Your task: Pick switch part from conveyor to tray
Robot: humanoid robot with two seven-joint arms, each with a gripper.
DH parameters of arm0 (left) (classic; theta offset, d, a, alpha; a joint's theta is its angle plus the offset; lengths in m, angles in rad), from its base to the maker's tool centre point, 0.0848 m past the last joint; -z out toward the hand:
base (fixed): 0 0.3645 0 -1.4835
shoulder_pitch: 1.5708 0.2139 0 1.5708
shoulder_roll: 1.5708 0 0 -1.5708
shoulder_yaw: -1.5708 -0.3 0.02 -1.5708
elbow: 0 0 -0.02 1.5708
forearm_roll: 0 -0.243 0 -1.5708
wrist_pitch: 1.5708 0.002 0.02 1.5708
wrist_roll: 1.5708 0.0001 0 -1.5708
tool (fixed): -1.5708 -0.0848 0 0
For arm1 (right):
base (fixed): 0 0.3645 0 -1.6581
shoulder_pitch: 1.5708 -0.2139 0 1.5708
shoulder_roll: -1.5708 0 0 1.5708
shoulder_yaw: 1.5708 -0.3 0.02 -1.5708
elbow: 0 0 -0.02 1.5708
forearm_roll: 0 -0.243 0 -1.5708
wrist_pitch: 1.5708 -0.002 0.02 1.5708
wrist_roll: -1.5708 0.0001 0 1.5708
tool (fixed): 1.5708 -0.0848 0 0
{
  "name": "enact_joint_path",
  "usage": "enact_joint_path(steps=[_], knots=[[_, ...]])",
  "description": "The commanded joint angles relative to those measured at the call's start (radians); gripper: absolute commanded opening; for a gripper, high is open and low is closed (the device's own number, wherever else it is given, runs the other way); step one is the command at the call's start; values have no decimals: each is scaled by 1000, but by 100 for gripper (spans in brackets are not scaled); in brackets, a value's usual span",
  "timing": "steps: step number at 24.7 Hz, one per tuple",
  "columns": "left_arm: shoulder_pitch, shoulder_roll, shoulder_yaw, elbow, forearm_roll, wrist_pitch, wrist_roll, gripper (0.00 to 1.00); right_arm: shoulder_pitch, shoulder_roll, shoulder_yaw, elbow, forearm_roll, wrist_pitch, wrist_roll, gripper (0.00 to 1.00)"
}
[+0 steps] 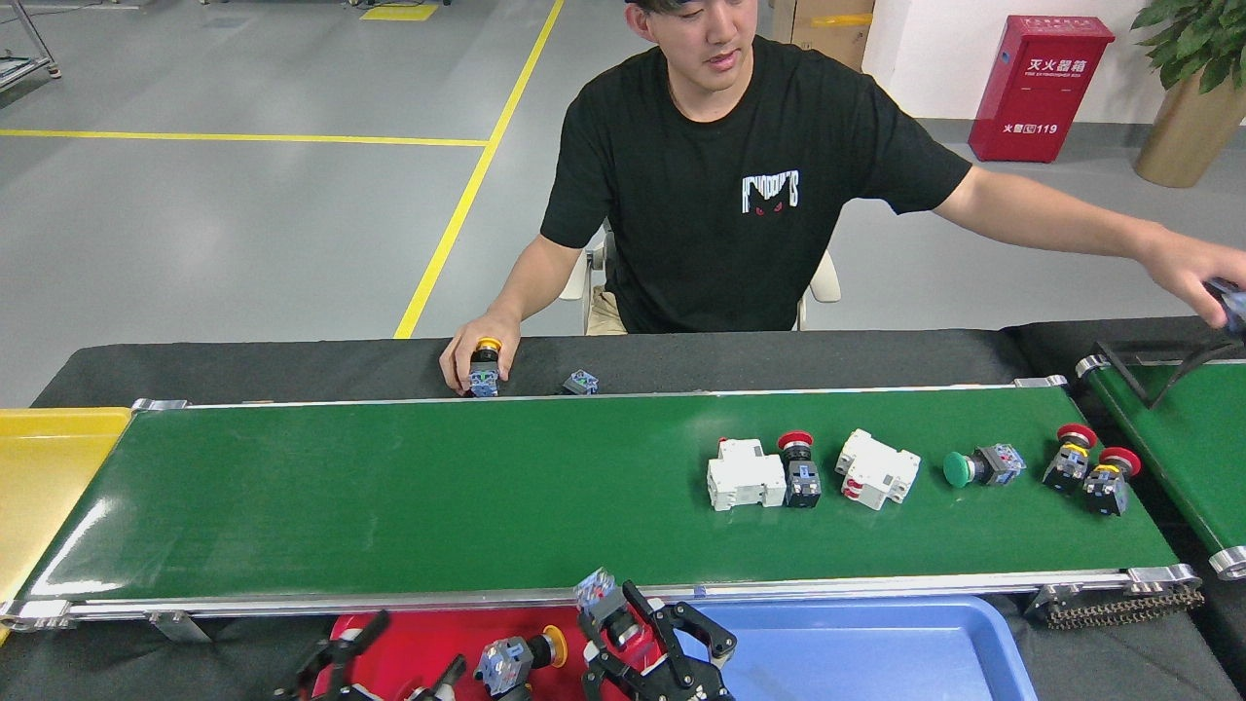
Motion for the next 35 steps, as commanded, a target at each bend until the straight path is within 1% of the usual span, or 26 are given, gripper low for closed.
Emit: enact_joint_path(steps=[1, 3, 4, 6, 8, 9, 11, 13, 15, 18, 19, 21, 22, 23, 26, 29, 31, 35], knots=[[-1, 0, 68, 4, 17, 56, 20, 100, -6, 4, -5, -16, 2, -4, -10, 100], [2, 0, 111, 9, 23, 56, 64, 100, -6, 11, -23, -17, -3, 9, -10, 100], [5, 1, 116, 9, 23, 56, 80, 100, -3, 14, -60, -19, -6, 32, -13, 100], [8, 1, 114, 1, 23, 54, 84, 100, 29, 37, -170, -25, -6, 159, -34, 99], [7, 6, 107, -4, 25, 51, 84, 100, 69, 62, -216, -25, -4, 280, -62, 100], [7, 6, 104, -5, 25, 48, 84, 100, 79, 57, -233, -25, -6, 345, -76, 99], [8, 9, 99, -7, 29, 39, 84, 100, 109, 54, -290, -22, -6, 412, -90, 100], [2, 12, 56, -10, 29, -2, 84, 100, 131, 51, -338, -13, -6, 414, -87, 100], [-21, 12, -1, -11, 26, -22, 76, 100, 100, 54, -342, 18, -7, 412, -82, 100], [-85, 24, -111, -21, 17, -24, 69, 100, -29, 50, -332, 158, -6, 412, -77, 100], [-101, 32, -154, -21, 15, -24, 60, 100, -70, 56, -321, 205, -6, 412, -77, 100], [-147, 52, -234, -13, 11, -25, 32, 100, -130, 56, -284, 257, -6, 404, -76, 100], [-174, 67, -271, -7, 3, -25, 15, 100, -147, 54, -264, 270, -6, 389, -71, 100], [-209, 78, -309, 15, -9, -25, -5, 100, -158, 51, -246, 279, -6, 361, -62, 100], [-311, 89, -403, 114, -17, -27, -26, 100, -162, 57, -239, 283, -6, 303, -15, 100], [-417, 90, -443, 252, -18, -27, -28, 100, -170, 62, -243, 297, -10, 236, 24, 100], [-475, 90, -455, 328, -18, -27, -28, 100, -184, 63, -246, 314, -13, 214, 35, 100], [-545, 89, -473, 449, -20, -25, -26, 100, -242, 57, -244, 358, -81, 210, 38, 100]])
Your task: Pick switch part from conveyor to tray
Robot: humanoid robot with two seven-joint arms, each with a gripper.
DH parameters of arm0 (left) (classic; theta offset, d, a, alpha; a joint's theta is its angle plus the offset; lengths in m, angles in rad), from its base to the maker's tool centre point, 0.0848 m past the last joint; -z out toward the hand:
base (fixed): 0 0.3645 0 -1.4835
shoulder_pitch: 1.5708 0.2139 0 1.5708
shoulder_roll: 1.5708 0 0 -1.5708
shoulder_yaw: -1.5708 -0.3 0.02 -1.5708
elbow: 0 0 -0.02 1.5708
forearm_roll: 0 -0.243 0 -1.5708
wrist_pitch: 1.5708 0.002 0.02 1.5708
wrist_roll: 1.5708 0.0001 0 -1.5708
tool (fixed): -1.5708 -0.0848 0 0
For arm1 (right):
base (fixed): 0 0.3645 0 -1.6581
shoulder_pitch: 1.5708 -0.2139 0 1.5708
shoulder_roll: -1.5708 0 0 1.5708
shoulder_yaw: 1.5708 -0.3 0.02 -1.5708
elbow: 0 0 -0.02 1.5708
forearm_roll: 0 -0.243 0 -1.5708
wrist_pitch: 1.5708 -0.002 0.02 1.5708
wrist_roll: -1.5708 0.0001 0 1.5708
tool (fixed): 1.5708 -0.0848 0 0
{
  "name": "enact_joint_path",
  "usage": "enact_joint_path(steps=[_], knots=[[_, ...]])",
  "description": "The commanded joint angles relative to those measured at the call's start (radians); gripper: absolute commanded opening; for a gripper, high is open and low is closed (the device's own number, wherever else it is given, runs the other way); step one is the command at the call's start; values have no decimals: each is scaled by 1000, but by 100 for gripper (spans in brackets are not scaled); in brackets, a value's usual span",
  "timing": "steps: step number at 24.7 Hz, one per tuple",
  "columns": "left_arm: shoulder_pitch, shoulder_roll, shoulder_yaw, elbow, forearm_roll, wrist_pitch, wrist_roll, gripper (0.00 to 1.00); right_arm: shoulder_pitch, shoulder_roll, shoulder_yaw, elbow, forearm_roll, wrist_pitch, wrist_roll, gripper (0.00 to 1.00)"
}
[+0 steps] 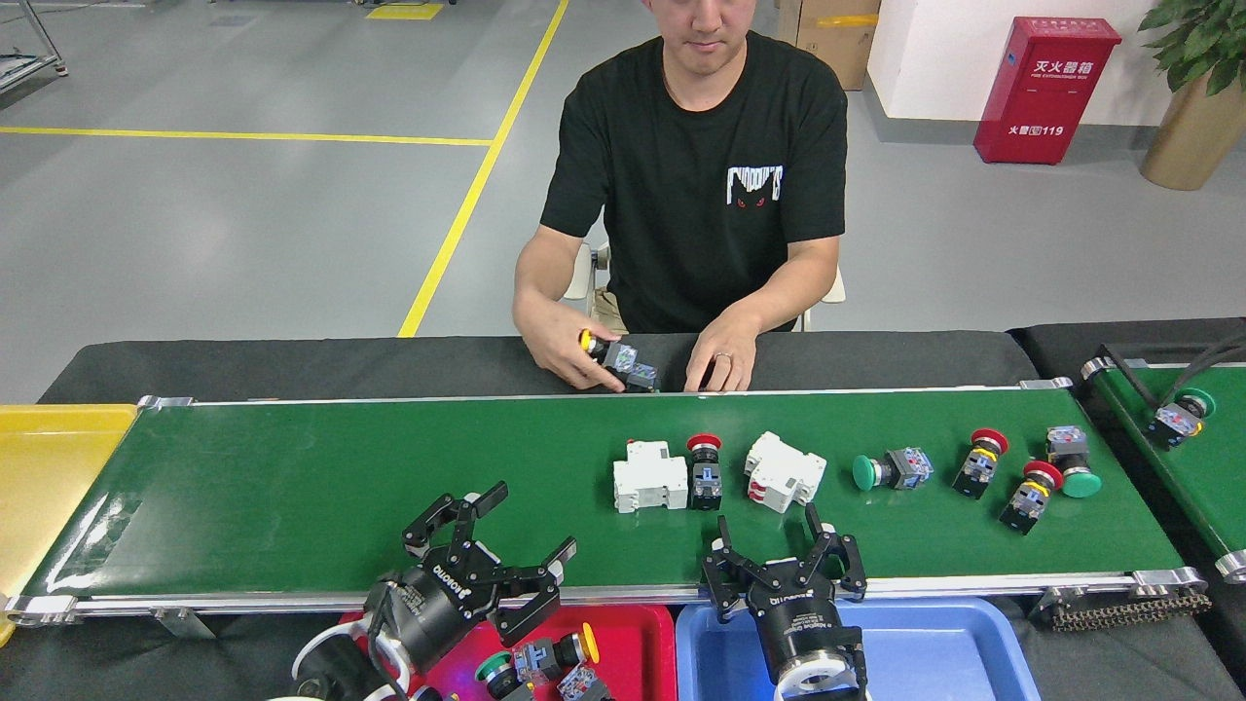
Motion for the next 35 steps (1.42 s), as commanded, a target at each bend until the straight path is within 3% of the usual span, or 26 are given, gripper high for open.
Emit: enact_joint_path(steps=[1, 11, 18, 19, 20, 23, 25, 28, 29, 35], knots=[[-33, 3, -7, 29, -3, 2, 3, 100, -44, -1, -4, 8, -27, -8, 4, 100], [-121, -13, -4, 156, -73, 31, 15, 100, -176, 13, -6, 147, -93, -57, 21, 100], [-160, -11, -1, 225, -73, 32, 17, 100, -265, 82, 2, 284, -108, -80, 21, 99], [-163, -11, -1, 233, -73, 34, 17, 100, -276, 91, 3, 305, -106, -82, 22, 95], [-167, -11, -3, 242, -73, 39, 17, 100, -285, 92, 5, 322, -106, -91, 28, 85], [-182, -11, -4, 273, -73, 98, 17, 98, -289, 83, 13, 330, -106, -183, 80, 36], [-183, -11, -4, 277, -73, 143, 17, 89, -291, 83, 8, 328, -109, -208, 87, 18], [-180, -10, -3, 280, -62, 147, 18, 39, -289, 83, 5, 291, -111, -209, 82, 7], [-177, -10, 0, 287, -62, 147, 18, 28, -286, 83, 3, 264, -111, -209, 79, 6], [-160, 4, 2, 296, -55, 147, 101, 11, -245, -15, -64, 38, -114, -229, 77, 6]])
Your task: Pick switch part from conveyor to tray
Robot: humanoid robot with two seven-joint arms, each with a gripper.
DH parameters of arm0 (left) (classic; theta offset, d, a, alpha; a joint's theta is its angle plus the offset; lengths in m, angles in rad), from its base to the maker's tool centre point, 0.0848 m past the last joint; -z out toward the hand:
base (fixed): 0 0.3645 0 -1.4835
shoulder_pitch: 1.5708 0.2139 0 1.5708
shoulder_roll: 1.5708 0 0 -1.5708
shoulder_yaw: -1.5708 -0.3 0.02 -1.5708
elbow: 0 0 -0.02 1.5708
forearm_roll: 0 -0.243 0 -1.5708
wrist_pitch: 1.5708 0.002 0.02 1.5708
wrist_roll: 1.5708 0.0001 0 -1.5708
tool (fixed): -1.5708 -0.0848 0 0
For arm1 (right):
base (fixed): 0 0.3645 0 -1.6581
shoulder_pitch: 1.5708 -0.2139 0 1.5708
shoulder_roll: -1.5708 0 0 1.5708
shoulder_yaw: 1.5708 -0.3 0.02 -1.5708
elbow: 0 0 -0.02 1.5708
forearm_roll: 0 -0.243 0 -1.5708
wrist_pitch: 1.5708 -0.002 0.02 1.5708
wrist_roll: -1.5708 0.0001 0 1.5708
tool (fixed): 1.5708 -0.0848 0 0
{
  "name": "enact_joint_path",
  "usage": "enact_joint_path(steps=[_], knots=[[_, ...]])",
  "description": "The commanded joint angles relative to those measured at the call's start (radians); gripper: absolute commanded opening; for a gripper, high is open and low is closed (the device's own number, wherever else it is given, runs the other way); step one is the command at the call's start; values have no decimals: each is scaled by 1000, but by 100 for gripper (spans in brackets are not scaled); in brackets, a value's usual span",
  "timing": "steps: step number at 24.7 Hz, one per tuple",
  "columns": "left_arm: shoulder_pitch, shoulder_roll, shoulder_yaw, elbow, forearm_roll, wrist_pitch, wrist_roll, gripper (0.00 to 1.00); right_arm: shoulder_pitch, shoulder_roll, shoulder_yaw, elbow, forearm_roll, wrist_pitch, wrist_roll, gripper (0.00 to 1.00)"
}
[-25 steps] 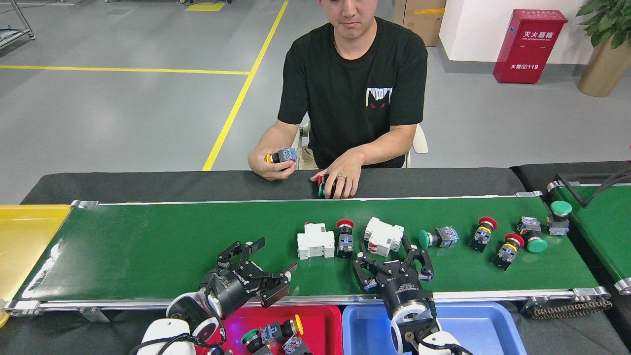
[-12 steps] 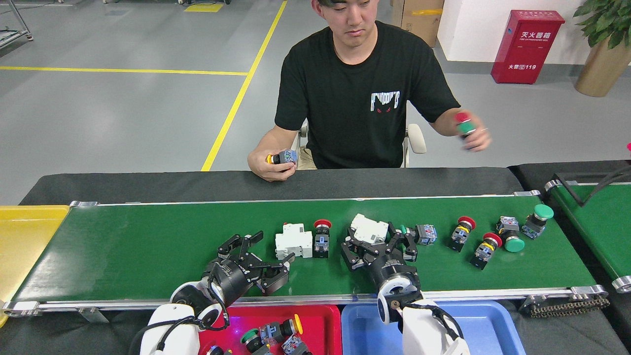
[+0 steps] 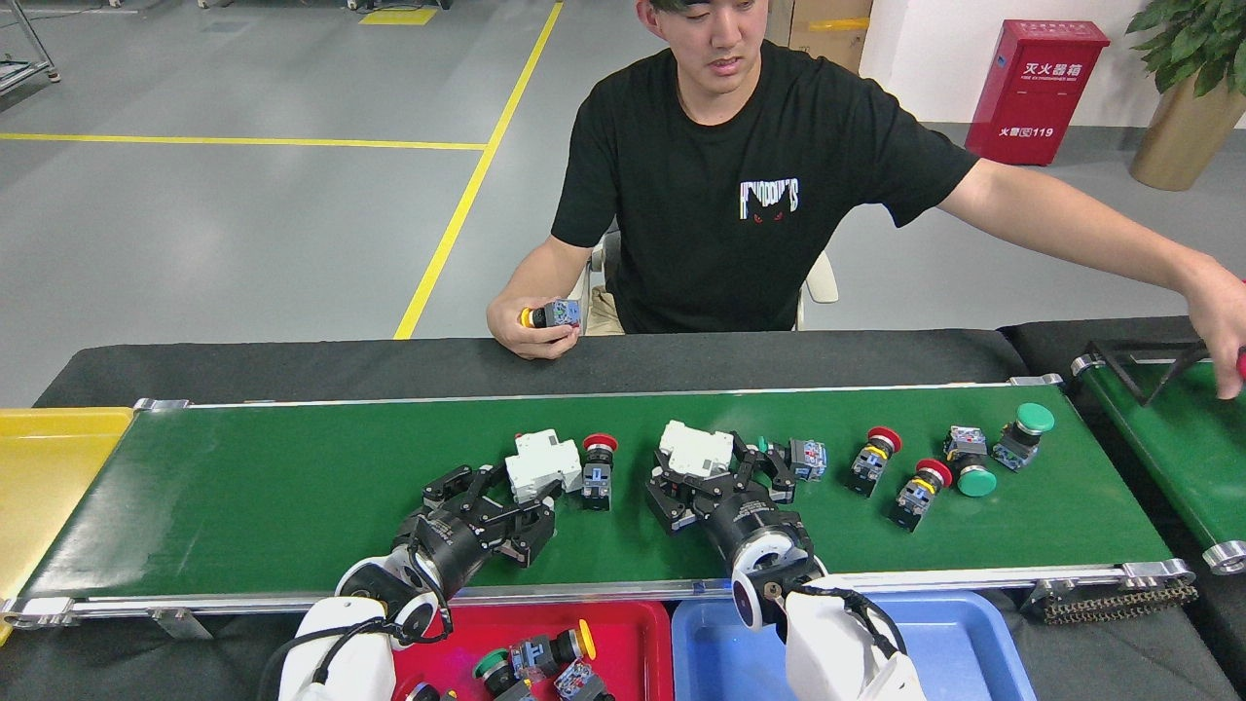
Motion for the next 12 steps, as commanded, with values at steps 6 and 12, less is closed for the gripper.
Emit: enact_joint_path(steps=[6, 12], knots=[[0, 31, 17, -53, 44, -3, 41, 7, 247, -166, -192, -344, -25, -262, -3, 6], [184, 144, 23, -380, 182, -112, 17, 7, 567, -206, -509, -438, -44, -683, -29, 97]])
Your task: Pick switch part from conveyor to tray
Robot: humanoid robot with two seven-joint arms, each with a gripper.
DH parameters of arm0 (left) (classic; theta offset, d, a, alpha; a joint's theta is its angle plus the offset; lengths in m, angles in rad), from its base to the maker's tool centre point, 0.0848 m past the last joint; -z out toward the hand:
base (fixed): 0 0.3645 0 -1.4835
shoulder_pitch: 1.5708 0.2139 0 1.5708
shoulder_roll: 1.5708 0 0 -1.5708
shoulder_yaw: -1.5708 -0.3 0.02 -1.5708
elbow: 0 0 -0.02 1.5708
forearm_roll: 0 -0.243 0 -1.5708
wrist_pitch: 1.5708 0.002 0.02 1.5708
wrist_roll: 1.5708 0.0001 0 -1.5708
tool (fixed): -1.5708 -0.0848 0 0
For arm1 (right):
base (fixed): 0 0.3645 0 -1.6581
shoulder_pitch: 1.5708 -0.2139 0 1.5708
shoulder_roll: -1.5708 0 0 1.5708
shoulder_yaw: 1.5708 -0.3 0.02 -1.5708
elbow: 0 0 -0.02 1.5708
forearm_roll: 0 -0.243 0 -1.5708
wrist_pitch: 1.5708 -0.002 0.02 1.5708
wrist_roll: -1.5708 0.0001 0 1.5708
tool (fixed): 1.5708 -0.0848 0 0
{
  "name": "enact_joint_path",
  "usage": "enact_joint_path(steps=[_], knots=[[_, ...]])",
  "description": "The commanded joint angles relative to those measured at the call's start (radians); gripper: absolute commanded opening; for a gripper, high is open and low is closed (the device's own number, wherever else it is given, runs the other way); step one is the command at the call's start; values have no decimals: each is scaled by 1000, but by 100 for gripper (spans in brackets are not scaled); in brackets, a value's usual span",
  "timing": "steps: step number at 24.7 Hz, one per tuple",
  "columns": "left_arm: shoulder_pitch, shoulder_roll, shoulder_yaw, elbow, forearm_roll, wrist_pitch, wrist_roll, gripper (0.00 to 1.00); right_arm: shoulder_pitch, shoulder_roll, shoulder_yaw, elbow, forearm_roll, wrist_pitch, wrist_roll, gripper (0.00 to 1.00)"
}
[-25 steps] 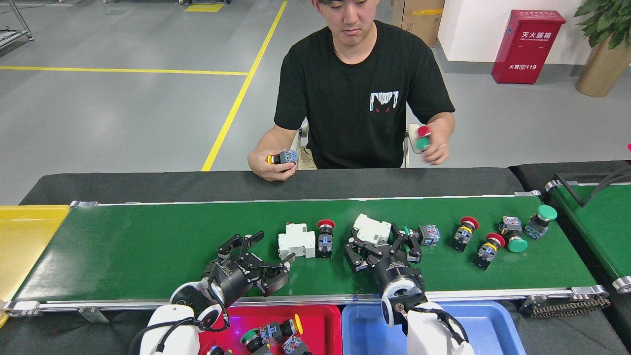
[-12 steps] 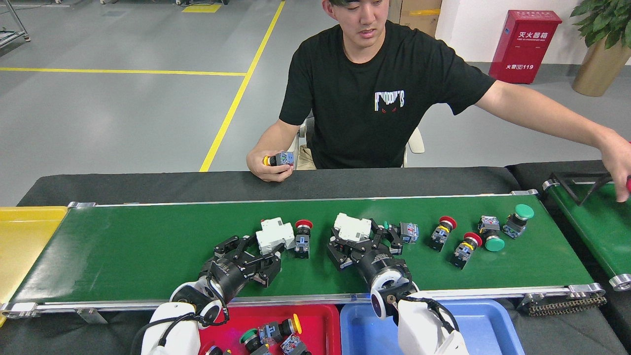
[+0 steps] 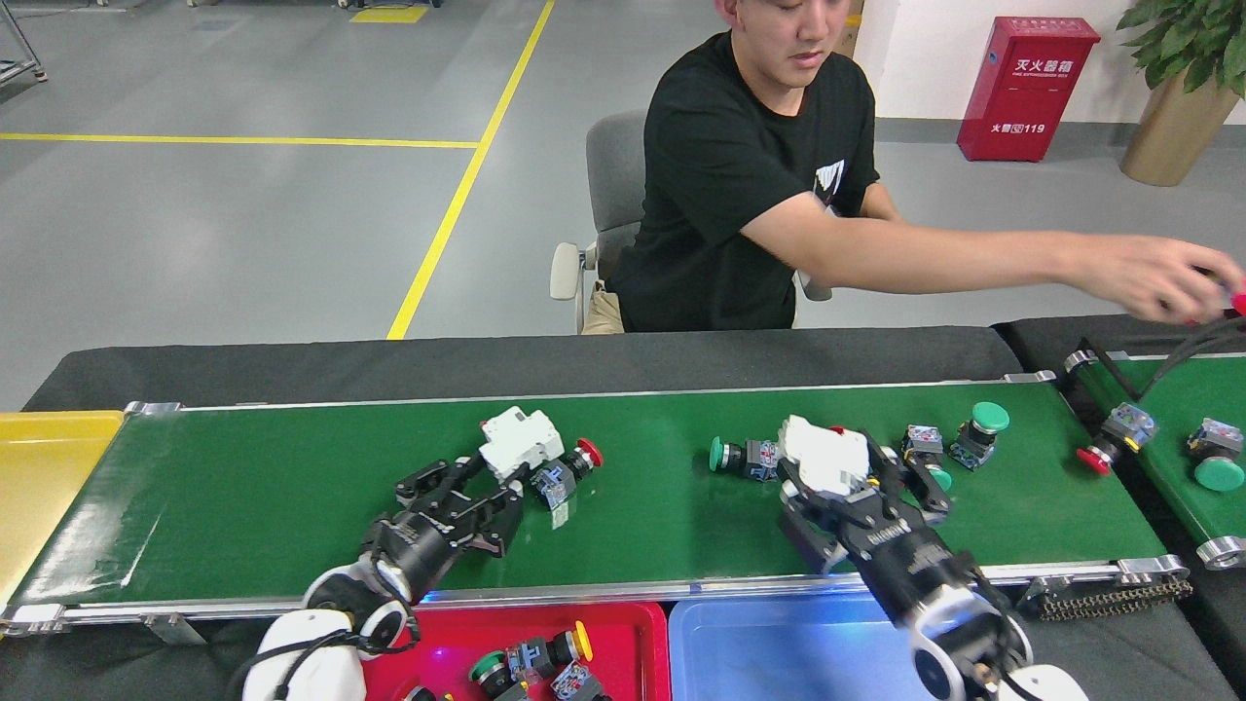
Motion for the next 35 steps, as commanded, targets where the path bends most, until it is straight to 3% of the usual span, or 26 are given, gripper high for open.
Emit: enact_joint_path(steps=[1, 5, 7, 9, 10, 13, 15, 17, 18, 19, 20, 21, 22, 26, 30, 32, 35], knots=[[59, 11, -4, -119, 19, -63, -10, 7, 43, -4, -84, -15, -5, -155, -27, 99], [214, -14, -27, -294, 12, -111, -28, 7, 111, 5, -146, -6, -5, -177, -25, 100], [238, -29, -98, -337, 10, -109, -47, 7, 109, 42, -178, -13, -5, -135, -25, 100], [237, -52, -159, -338, 4, -97, -57, 7, 105, 119, -210, -32, -1, -14, -23, 98], [235, -75, -183, -335, -22, -86, -76, 7, 105, 132, -212, -44, 7, 61, -23, 98], [235, -167, -237, -335, -145, -76, -97, 7, 117, 132, -210, -87, 24, 233, -23, 98], [235, -229, -274, -332, -222, -74, -100, 8, 131, 137, -212, -110, 67, 290, -23, 97], [232, -250, -332, -318, -266, -66, -100, 11, 138, 140, -210, -118, 87, 316, -22, 97], [229, -250, -351, -305, -268, -54, -102, 18, 144, 140, -210, -119, 87, 319, -20, 97], [229, -248, -360, -298, -269, -40, -102, 32, 146, 140, -210, -119, 87, 320, -19, 97], [232, -247, -361, -297, -269, -30, -102, 50, 146, 139, -210, -119, 87, 320, -19, 97], [240, -245, -361, -297, -269, -19, -102, 81, 146, 139, -210, -119, 87, 320, -17, 97], [245, -247, -363, -298, -266, -2, -100, 99, 146, 139, -210, -119, 87, 320, -16, 97], [263, -248, -364, -311, -248, 16, -96, 100, 147, 131, -204, -119, 93, 316, -14, 97], [294, -242, -286, -387, -219, 84, -85, 100, 134, 134, -201, -119, 97, 316, 18, 98], [369, -233, -128, -447, -194, 102, -51, 100, 129, 137, -146, -121, 97, 314, 30, 98], [447, -221, 200, -449, -174, 98, 48, 100, 98, 137, -45, -119, 122, 322, 33, 97]])
